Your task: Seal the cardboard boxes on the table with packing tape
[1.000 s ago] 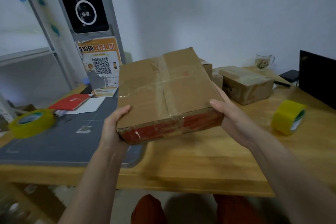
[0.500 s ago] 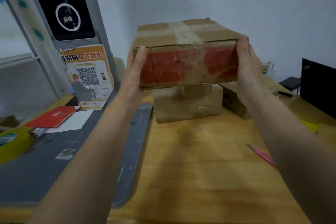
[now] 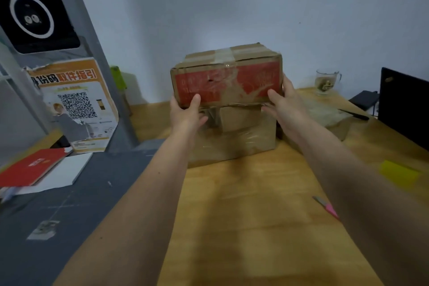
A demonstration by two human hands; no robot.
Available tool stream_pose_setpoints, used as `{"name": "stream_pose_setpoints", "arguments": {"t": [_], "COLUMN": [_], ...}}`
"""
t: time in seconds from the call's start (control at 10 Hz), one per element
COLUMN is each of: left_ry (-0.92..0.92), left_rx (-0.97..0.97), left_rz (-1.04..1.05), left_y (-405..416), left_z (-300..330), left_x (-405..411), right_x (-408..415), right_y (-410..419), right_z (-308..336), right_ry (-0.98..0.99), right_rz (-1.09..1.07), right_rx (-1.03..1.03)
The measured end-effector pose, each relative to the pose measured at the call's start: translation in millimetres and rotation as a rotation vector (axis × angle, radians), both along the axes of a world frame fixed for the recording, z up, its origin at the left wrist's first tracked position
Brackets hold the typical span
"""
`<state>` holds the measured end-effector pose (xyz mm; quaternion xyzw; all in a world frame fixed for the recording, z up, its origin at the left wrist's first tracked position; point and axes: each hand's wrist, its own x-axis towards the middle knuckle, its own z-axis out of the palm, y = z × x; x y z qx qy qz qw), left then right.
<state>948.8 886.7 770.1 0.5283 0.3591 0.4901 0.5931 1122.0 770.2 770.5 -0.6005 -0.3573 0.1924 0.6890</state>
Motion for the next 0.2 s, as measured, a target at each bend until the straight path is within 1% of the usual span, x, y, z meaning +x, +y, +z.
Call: {"name": "stream_pose_setpoints", "arguments": {"t": [0.1,0.2], "left_ry": [-0.117,-0.051], "left_rx": [-0.065,-0.098], "left_rz": [-0.019,-0.009], "left_y": [-3.1,-22.1], "left_z": [-4.8,-10.1], "left_x": [3.9,2.0], "right_x": [0.2,-6.3], "right_y": [-4.4,-14.7], "right_z": [-4.6,-10.6], "right_ry": [0.114,0.159], "right_rz": [-0.044,-0.175], "right_rx": [0.012,-0.036]}}
